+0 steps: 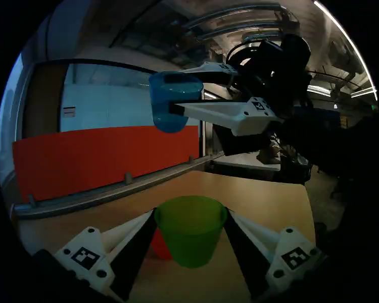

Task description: Pour water

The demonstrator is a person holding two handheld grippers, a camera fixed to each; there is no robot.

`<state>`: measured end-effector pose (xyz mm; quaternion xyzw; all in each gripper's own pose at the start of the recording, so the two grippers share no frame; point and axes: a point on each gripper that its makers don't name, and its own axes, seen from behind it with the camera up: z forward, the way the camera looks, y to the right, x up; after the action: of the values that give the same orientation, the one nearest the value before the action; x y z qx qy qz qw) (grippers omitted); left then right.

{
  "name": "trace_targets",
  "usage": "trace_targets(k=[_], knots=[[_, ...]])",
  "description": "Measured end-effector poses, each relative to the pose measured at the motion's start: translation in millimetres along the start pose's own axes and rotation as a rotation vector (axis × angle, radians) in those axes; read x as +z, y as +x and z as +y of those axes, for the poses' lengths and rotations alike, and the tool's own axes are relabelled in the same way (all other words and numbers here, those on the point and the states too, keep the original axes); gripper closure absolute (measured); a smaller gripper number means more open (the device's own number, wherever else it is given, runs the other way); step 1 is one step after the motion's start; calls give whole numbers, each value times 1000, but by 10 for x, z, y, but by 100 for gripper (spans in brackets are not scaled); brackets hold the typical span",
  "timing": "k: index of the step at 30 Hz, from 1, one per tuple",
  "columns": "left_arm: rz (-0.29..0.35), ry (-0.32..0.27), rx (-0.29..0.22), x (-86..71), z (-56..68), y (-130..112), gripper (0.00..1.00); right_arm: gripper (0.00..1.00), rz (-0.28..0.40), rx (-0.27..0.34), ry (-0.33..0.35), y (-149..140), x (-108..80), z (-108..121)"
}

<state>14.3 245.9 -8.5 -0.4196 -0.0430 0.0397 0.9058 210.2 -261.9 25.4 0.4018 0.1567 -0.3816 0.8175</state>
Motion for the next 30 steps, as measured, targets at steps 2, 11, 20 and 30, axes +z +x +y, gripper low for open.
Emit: trace_targets(k=[2,11,20,30], knots=[[0,0,1,8,-2,4,11,8,-1,-18,-3,9,2,10],[7,-4,5,37,14,33,10,8,-17,-104,-4,81,49,-34],[8,-4,10,35,31,45,11,8,-24,-173,-14,109,44,5],[9,-5,10,45,29,41,11,8,-34,-244,-14,95,58,11]])
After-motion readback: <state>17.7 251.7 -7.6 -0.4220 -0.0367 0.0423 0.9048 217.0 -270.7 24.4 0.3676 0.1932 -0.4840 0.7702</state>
